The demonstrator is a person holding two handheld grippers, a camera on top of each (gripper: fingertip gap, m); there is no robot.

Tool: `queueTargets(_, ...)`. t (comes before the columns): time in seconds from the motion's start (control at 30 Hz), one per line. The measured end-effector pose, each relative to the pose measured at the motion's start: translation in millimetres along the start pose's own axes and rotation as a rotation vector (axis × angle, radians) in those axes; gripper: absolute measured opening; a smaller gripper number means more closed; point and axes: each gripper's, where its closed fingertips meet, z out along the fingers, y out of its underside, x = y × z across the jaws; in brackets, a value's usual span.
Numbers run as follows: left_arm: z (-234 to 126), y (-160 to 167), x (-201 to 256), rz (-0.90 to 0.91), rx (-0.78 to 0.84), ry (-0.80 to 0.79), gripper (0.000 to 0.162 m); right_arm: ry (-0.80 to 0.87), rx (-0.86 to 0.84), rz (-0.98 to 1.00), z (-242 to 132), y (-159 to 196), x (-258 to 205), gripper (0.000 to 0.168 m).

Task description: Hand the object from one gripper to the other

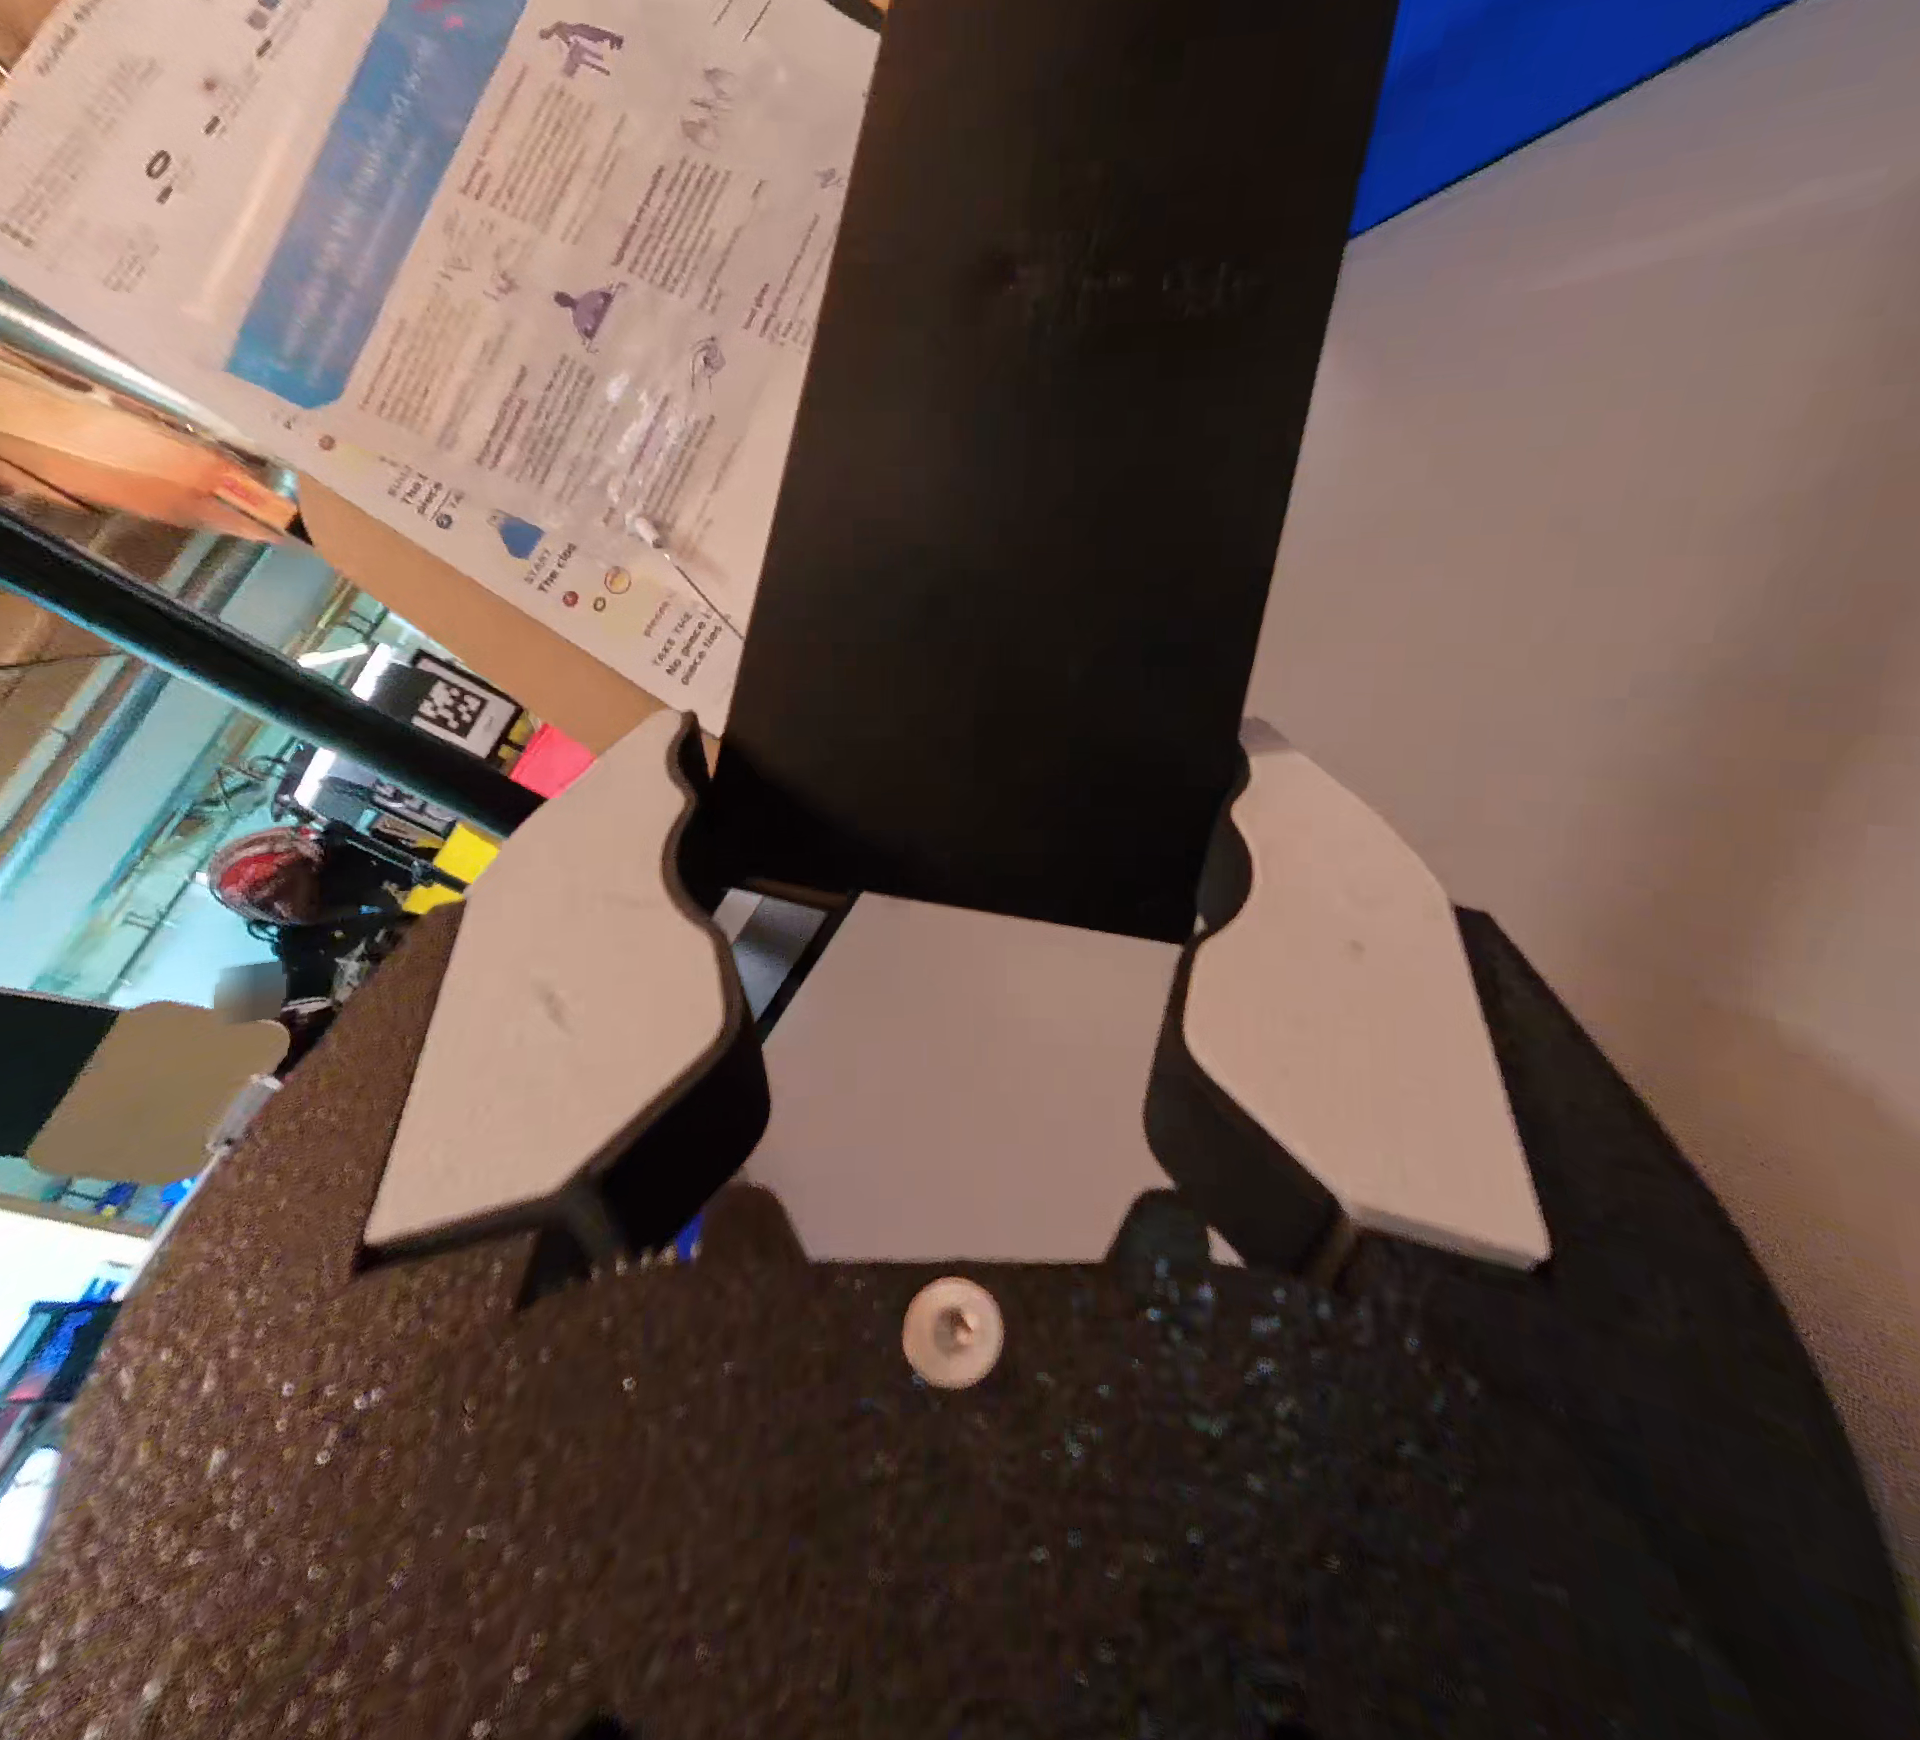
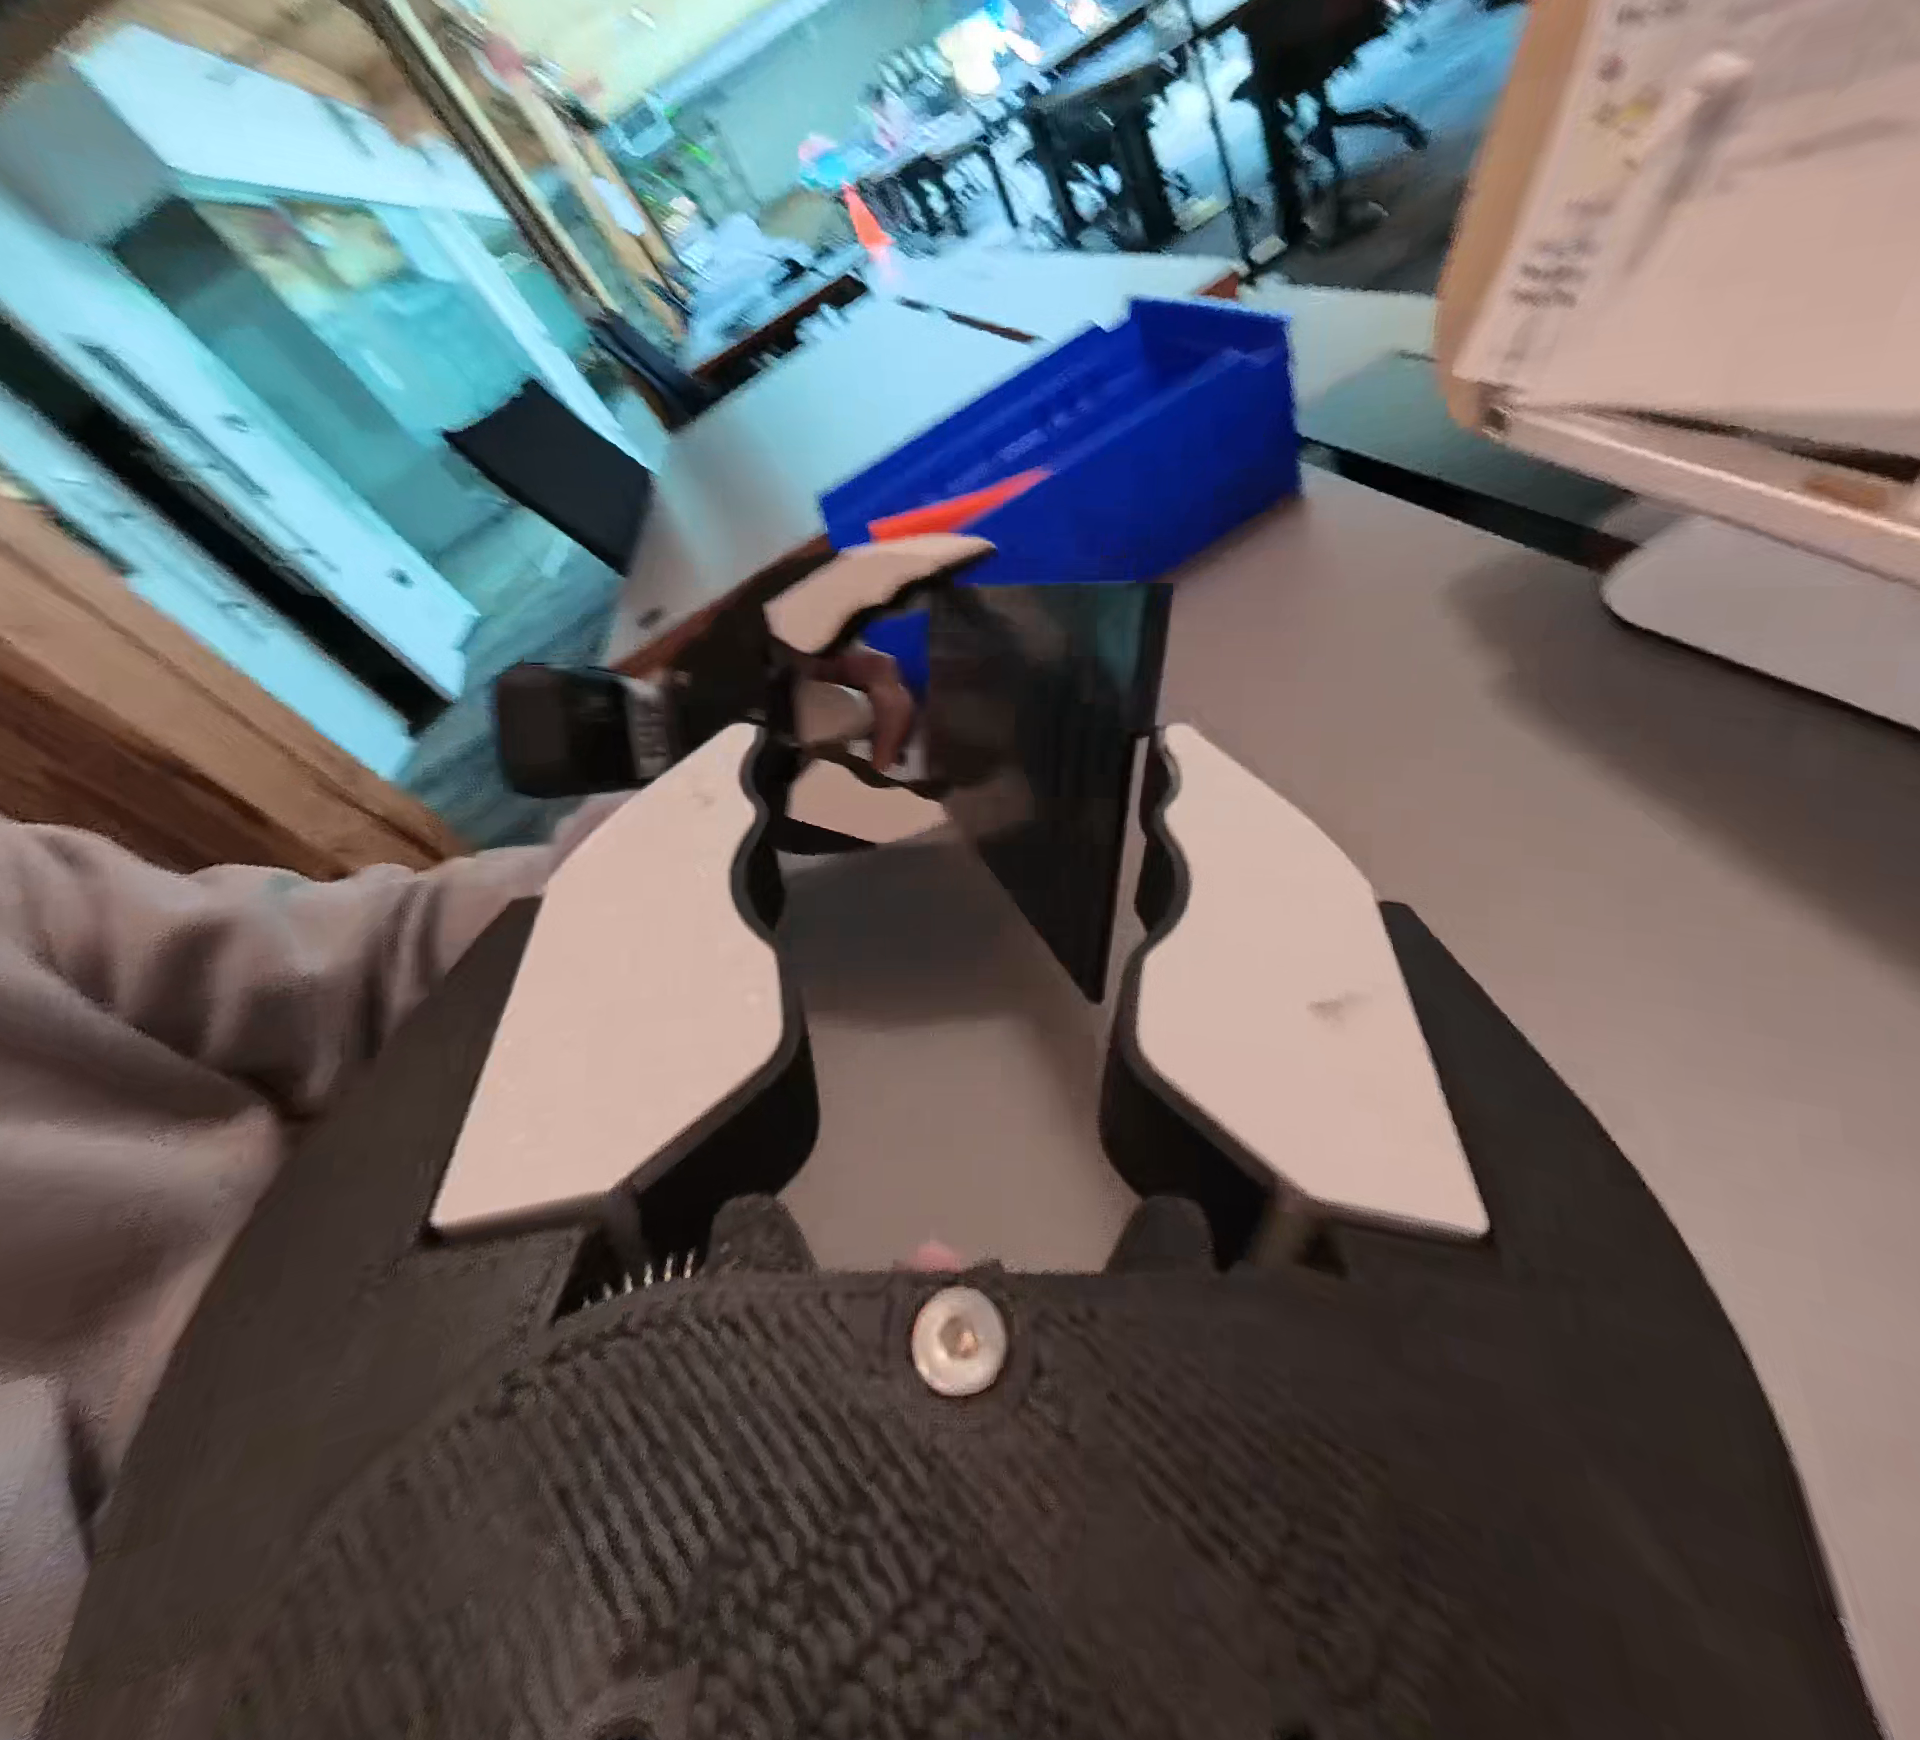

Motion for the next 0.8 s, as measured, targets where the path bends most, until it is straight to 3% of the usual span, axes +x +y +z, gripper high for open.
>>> queueTargets(0.07, 0, -3, 3, 0.021, 0.016, -0.001, 0.091, 0.072, -0.04, 0.023, 2, 8, 15, 0.071)
queueTargets(0.17, 0, -2, 3, 0.034, 0.036, 0.0, 0.091, 0.126, -0.068, 0.007, -1, 14, 28, 0.029)
queueTargets(0.2, -1, -5, 3, 0.009, 0.063, 0.0, 0.091, 0.115, -0.082, 0.008, -1, 17, 27, 0.025)
queueTargets(0.27, -3, -12, 5, -0.04, 0.108, 0.029, 0.091, 0.116, -0.11, 0.003, 1, 22, 29, 0.044)
queueTargets(0.3, -4, -14, 6, -0.037, 0.127, 0.041, 0.091, 0.084, -0.105, -0.002, 3, 21, 25, 0.039)
queueTargets(0.37, -5, -16, 8, -0.021, 0.143, 0.05, 0.091, -0.1, -0.085, 0.004, 5, 18, -1, 0.001)
queueTargets(0.5, -7, -20, 9, -0.108, 0.187, 0.08, 0.092, -0.121, -0.076, -0.022, 5, 12, -5, 0.003)
queueTargets(0.57, -9, -28, 0, -0.271, 0.246, 0.068, 0.094, -0.102, 0.009, -0.044, 6, -2, -2, 0.002)
queueTargets(0.67, -16, -39, -22, -0.728, 0.368, 0.123, 0.104, -0.161, 0.23, -0.018, 1, -36, -11, 0.002)
queueTargets(0.8, -18, -41, -29, -1.148, 0.47, 0.281, 0.099, -0.168, 0.464, 0.044, 7, -63, -8, 0.001)
